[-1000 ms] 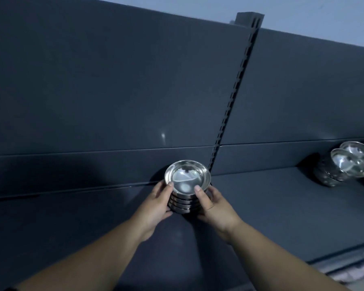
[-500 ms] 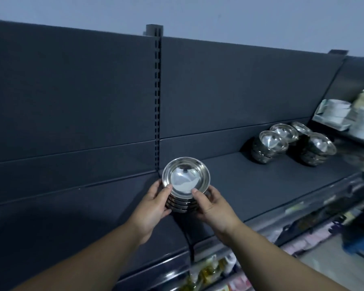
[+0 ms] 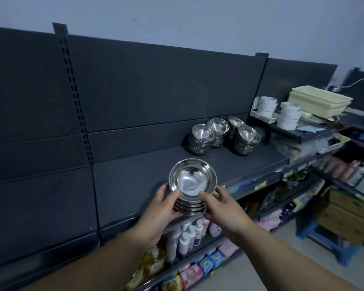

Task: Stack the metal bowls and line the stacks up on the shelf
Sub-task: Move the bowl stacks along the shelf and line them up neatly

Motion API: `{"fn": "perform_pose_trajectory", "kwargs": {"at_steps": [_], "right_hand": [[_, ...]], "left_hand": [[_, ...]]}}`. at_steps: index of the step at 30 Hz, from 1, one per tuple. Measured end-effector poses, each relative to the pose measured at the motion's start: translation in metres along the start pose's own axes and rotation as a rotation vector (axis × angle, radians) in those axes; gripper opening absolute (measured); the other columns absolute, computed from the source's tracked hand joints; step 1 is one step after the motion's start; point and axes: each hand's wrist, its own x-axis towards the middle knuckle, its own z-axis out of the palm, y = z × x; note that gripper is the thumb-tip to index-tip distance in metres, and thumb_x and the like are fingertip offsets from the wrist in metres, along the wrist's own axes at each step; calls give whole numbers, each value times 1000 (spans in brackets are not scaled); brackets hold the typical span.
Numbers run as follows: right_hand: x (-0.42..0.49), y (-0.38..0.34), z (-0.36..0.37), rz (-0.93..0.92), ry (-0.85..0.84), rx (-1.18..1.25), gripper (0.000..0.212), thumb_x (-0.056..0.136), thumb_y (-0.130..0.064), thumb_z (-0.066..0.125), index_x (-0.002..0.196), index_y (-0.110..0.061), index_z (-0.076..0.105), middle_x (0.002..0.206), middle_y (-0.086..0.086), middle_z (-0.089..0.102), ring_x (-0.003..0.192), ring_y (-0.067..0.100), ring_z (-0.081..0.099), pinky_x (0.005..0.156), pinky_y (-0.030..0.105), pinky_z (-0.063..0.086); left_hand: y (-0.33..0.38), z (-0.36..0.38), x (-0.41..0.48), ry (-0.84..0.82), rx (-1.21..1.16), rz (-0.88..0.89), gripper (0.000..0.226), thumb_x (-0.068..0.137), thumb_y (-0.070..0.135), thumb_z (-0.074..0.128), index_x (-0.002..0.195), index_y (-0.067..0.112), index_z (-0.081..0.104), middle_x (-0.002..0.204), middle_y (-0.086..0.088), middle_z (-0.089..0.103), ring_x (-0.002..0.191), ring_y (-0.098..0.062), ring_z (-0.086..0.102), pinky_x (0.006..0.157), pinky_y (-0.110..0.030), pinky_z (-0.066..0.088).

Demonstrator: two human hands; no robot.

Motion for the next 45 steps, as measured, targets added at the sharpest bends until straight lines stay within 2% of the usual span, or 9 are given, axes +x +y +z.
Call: {"fn": "perform_pose_trajectory", "kwargs": {"at_steps": [8, 13, 18, 25, 28, 32, 36, 41, 45], "right_hand": [[32, 5, -22, 22, -36, 60, 45, 87, -41, 68, 128, -34, 52, 117, -8, 67, 107, 13, 66, 91, 36, 56], [76, -1, 0, 56, -74, 78, 66, 72, -51, 75, 131, -31, 52, 117, -6, 70, 105, 17, 69, 94, 43, 57], [117, -9, 42, 85, -155, 76, 80, 62, -55, 78, 132, -29, 52, 115, -3, 71, 103, 19, 71, 95, 47, 55], [140, -12, 100, 173, -292, 47, 68, 61, -52, 77, 123, -29, 57, 112, -3, 73, 100, 22, 72, 90, 47, 58], [141, -12, 116, 186, -369, -27, 59, 69, -54, 73, 121, -33, 55, 117, -7, 68, 106, 17, 67, 83, 36, 60], [140, -12, 123, 205, -445, -96, 45, 82, -44, 69, 123, -36, 52, 119, -8, 66, 107, 15, 65, 81, 35, 59], [141, -16, 124, 211, -540, -151, 47, 74, -44, 69, 118, -40, 52, 114, -1, 71, 94, 20, 69, 68, 35, 53], [145, -28, 117, 206, -596, -272, 40, 83, -45, 66, 119, -35, 54, 111, -5, 72, 100, 20, 69, 88, 41, 56], [152, -38, 110, 9, -506, -453, 52, 87, -50, 63, 133, -26, 53, 118, -6, 66, 105, 14, 63, 87, 28, 47]], "left_hand": [[-3, 18, 37, 42, -1, -26, 34, 96, 36, 53, 126, 38, 36, 102, 8, 66, 102, -19, 69, 79, -25, 54], [10, -6, 73, 134, 6, -27, 43, 97, 37, 50, 137, 33, 37, 98, 14, 58, 112, -24, 63, 88, -28, 50], [19, -47, 94, 253, -9, -43, 31, 97, 36, 50, 127, 34, 44, 99, 17, 59, 107, -22, 64, 87, -30, 52], [25, -99, 82, 391, 27, -65, 31, 95, 40, 51, 125, 31, 52, 117, 7, 65, 106, -13, 63, 82, -30, 52], [26, -115, 70, 458, 17, -89, 38, 93, 45, 54, 128, 31, 49, 111, 12, 63, 104, -12, 63, 83, -33, 55], [24, -120, 56, 535, 40, -114, 35, 91, 46, 56, 122, 32, 49, 101, 11, 64, 96, -12, 64, 87, -39, 57], [23, -114, 47, 627, 114, -146, 36, 88, 52, 57, 119, 36, 46, 96, 7, 66, 86, -16, 68, 85, -41, 59], [20, -109, 42, 711, 329, -196, 44, 84, 64, 53, 118, 36, 46, 109, 7, 61, 97, -15, 62, 86, -37, 54], [24, -109, 48, 843, 558, -136, 44, 87, 52, 59, 119, 23, 54, 113, 6, 61, 101, -12, 58, 84, -26, 43]]}}
